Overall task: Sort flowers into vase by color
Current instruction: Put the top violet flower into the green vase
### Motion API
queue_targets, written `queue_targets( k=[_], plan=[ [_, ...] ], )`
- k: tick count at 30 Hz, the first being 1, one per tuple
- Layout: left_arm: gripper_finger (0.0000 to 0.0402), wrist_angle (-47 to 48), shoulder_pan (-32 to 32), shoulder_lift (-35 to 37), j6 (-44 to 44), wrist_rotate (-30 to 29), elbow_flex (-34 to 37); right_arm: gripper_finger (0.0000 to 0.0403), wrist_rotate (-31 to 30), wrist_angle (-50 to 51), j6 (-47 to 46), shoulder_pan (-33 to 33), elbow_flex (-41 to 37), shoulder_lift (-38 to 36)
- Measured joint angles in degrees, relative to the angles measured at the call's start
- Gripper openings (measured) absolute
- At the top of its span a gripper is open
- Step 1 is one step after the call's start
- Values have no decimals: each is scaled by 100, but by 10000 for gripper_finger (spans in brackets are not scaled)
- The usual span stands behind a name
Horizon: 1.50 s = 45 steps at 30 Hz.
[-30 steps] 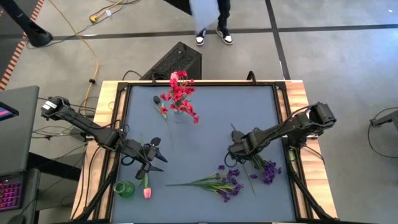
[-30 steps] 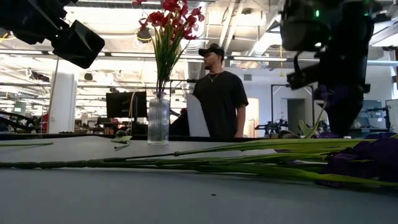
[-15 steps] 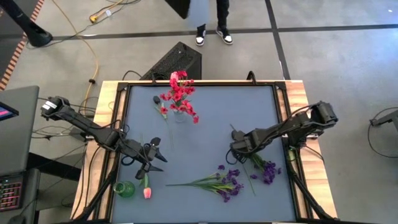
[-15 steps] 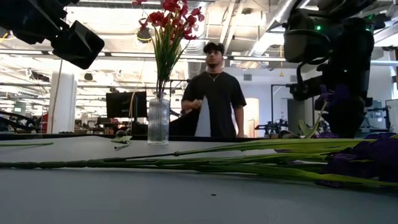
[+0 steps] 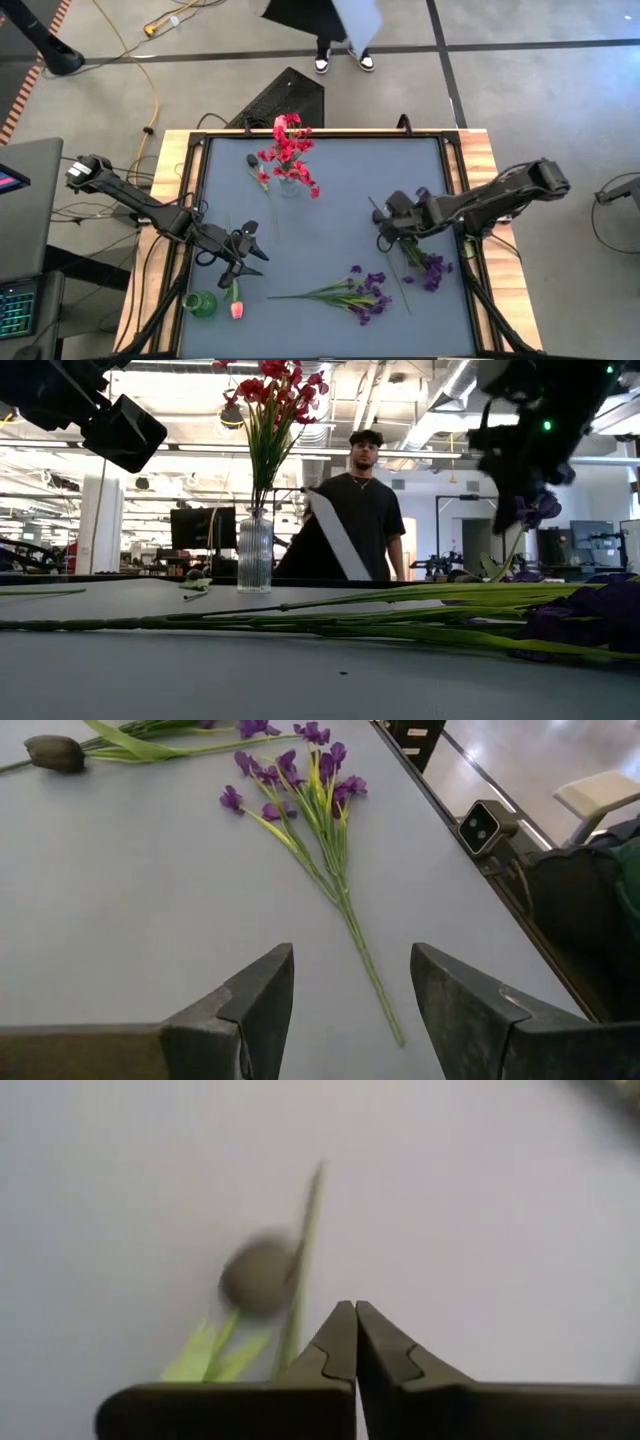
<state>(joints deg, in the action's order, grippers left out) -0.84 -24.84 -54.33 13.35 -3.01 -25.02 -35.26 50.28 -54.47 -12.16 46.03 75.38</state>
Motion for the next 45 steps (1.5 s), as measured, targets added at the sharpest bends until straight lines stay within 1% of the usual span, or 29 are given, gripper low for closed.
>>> queue_targets(
  k=[2, 4, 6, 8, 10, 13, 15, 17, 21, 24, 26, 28, 32, 35, 42, 45],
  plan=[
    [190, 0, 0, 0, 49, 0, 0, 35, -455, 5, 168, 0, 59, -245],
    [190, 0, 0, 0, 133, 0, 0, 37, -614, -7, 379, 0, 155, -456],
    [190, 0, 0, 0, 240, 2, 0, 34, -475, -76, 514, 0, 223, -622],
    [190, 2, 0, 0, 309, 2, 0, 32, -160, -178, 528, 0, 235, -735],
    [190, 2, 0, 0, 321, 2, 0, 33, 22, -242, 530, 0, 235, -729],
    [190, -14, 0, 0, 231, -25, 0, 51, 350, -220, 547, 6, 235, -538],
    [190, -26, 0, 0, 232, -59, 0, 75, 725, -230, 548, 61, 233, -344],
    [190, -26, 0, 0, 233, -68, 0, 108, 1044, -235, 540, 113, 233, -154],
    [190, -28, 0, 0, 233, -68, 0, 190, 1380, -147, 498, 186, 194, 216],
    [190, -19, 0, 0, 234, -65, 0, 247, 1737, -162, 523, 228, -86, 375],
    [190, -17, -21, 0, 230, -64, 0, 272, 1840, -293, 492, 196, -325, 356],
    [190, -17, -26, 0, 188, -63, 0, 286, 1872, -545, 405, 127, -546, 251],
    [190, -16, -26, 0, 131, -61, 0, 291, 2052, -1094, 189, 7, -889, 141],
    [190, -15, -26, 0, 131, -68, 0, 291, 2056, -1364, 91, -35, -1095, 192],
    [190, -17, -26, 0, 148, -82, 0, 289, 1989, -1405, 32, -63, -1127, 646],
    [190, -15, -26, 0, 221, -85, 0, 276, 1954, -1406, 31, -112, -1111, 845]
  ],
)
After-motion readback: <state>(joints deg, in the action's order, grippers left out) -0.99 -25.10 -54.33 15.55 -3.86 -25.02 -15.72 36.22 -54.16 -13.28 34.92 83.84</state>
